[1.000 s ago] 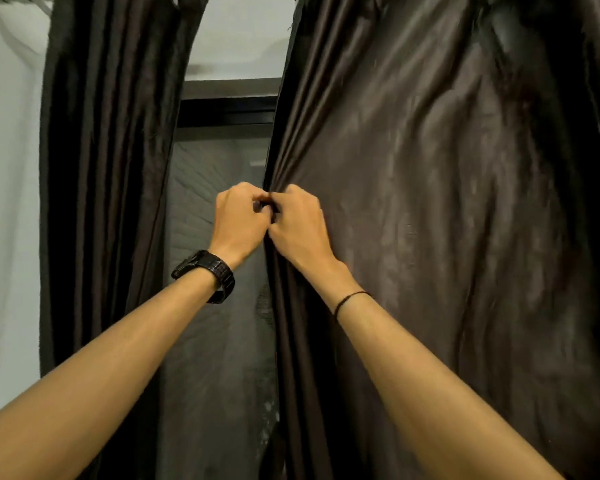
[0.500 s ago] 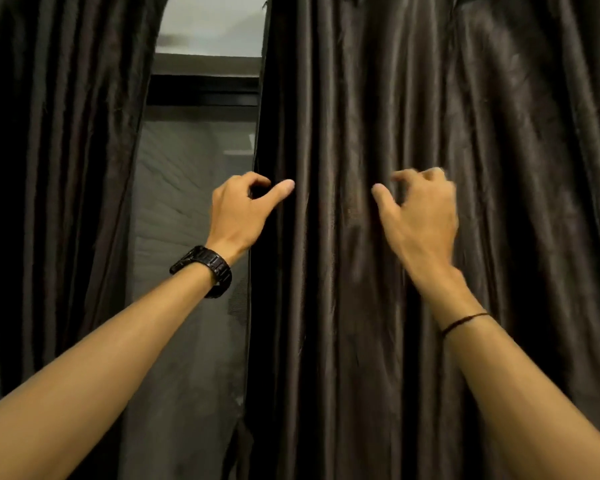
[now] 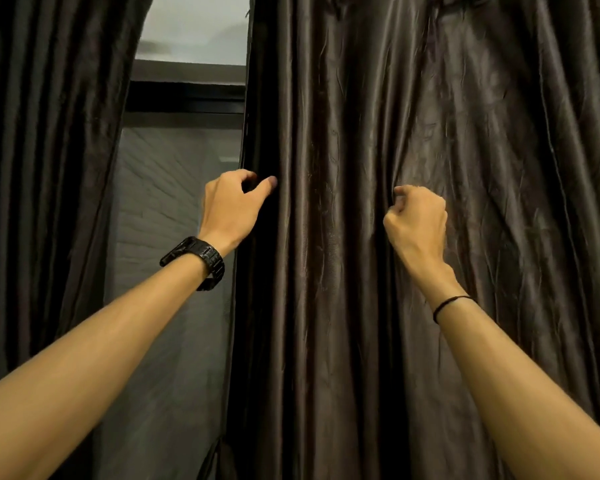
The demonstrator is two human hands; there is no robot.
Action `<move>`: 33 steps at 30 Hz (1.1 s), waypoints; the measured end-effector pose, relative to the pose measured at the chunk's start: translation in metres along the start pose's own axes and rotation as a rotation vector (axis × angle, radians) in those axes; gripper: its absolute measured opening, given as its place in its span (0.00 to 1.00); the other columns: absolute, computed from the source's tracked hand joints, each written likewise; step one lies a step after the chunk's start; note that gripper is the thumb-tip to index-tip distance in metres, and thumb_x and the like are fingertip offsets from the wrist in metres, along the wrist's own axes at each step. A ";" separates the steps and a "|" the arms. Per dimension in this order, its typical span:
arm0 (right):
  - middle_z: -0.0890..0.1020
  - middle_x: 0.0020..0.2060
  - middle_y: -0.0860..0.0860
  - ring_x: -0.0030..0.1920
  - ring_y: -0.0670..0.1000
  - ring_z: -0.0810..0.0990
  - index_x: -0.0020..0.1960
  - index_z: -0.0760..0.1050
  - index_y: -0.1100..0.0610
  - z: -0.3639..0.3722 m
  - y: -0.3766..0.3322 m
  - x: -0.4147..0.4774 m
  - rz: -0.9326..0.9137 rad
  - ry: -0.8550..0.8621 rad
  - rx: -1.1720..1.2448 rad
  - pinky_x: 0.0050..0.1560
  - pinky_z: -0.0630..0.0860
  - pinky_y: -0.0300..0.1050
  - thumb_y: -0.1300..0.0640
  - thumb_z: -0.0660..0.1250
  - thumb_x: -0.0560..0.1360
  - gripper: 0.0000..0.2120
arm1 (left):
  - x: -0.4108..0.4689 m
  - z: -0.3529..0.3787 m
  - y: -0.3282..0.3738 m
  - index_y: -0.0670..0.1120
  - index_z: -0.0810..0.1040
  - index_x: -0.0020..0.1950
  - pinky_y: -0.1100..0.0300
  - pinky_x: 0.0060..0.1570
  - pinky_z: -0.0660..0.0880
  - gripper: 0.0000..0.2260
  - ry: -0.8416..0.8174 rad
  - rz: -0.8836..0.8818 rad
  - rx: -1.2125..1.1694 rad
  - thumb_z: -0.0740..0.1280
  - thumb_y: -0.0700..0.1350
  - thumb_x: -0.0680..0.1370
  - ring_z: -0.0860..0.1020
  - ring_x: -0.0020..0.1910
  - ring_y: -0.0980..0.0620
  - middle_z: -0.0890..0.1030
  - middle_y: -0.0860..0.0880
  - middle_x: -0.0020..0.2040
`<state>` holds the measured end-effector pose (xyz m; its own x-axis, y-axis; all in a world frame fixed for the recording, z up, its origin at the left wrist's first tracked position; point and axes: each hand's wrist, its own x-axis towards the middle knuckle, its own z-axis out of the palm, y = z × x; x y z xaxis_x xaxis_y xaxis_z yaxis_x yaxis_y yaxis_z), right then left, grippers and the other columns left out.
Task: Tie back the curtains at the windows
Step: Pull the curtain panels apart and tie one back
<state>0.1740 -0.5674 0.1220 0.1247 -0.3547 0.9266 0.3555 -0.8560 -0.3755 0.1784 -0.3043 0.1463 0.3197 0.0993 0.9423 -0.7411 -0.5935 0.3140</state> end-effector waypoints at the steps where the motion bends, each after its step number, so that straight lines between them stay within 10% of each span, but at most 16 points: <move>1: 0.83 0.50 0.61 0.49 0.64 0.82 0.54 0.81 0.66 0.006 -0.002 -0.001 -0.017 -0.003 0.017 0.48 0.80 0.57 0.67 0.61 0.76 0.12 | -0.002 -0.004 -0.002 0.40 0.83 0.50 0.63 0.40 0.73 0.21 -0.009 -0.010 -0.011 0.65 0.58 0.83 0.77 0.38 0.55 0.80 0.49 0.39; 6: 0.73 0.31 0.55 0.34 0.59 0.74 0.33 0.72 0.62 0.039 -0.056 -0.014 -0.170 -0.136 0.135 0.35 0.68 0.52 0.64 0.58 0.65 0.05 | -0.009 -0.025 -0.005 0.50 0.60 0.30 0.67 0.25 0.60 0.26 0.001 -0.032 -0.046 0.61 0.60 0.85 0.62 0.22 0.57 0.62 0.54 0.28; 15: 0.77 0.30 0.55 0.37 0.60 0.80 0.34 0.77 0.59 0.055 -0.164 -0.051 -0.377 -0.287 0.438 0.35 0.64 0.43 0.59 0.62 0.73 0.10 | -0.018 -0.061 -0.023 0.54 0.81 0.40 0.69 0.31 0.67 0.19 -0.009 -0.032 -0.030 0.61 0.60 0.84 0.73 0.30 0.63 0.77 0.55 0.32; 19: 0.82 0.48 0.55 0.52 0.58 0.80 0.56 0.83 0.55 0.032 -0.123 -0.049 -0.308 -0.076 0.307 0.51 0.77 0.51 0.53 0.64 0.76 0.14 | -0.020 -0.056 -0.025 0.51 0.85 0.52 0.63 0.48 0.77 0.19 -0.035 -0.029 -0.033 0.62 0.63 0.83 0.81 0.45 0.63 0.84 0.58 0.45; 24: 0.71 0.63 0.55 0.64 0.60 0.68 0.69 0.73 0.47 -0.009 -0.059 -0.035 -0.041 0.160 0.026 0.63 0.65 0.58 0.30 0.65 0.72 0.32 | -0.019 -0.033 -0.020 0.49 0.83 0.66 0.52 0.59 0.79 0.28 -0.018 -0.020 0.017 0.62 0.69 0.80 0.82 0.56 0.54 0.87 0.50 0.53; 28: 0.68 0.67 0.57 0.65 0.61 0.68 0.74 0.67 0.49 -0.017 -0.013 -0.029 0.065 0.061 -0.022 0.64 0.67 0.63 0.32 0.69 0.71 0.38 | -0.023 -0.014 -0.019 0.47 0.78 0.72 0.51 0.71 0.73 0.35 -0.012 -0.027 0.033 0.68 0.71 0.74 0.76 0.70 0.52 0.80 0.49 0.69; 33: 0.74 0.65 0.54 0.60 0.54 0.75 0.77 0.63 0.53 0.001 0.020 -0.033 0.106 -0.200 0.177 0.64 0.74 0.52 0.48 0.76 0.73 0.38 | -0.025 0.004 -0.020 0.45 0.76 0.74 0.61 0.69 0.66 0.29 -0.003 0.002 0.129 0.77 0.50 0.75 0.72 0.73 0.48 0.78 0.47 0.70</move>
<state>0.1778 -0.5729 0.0838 0.3440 -0.3427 0.8742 0.4842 -0.7329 -0.4779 0.1879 -0.2984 0.1161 0.3197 0.0957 0.9427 -0.6599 -0.6915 0.2940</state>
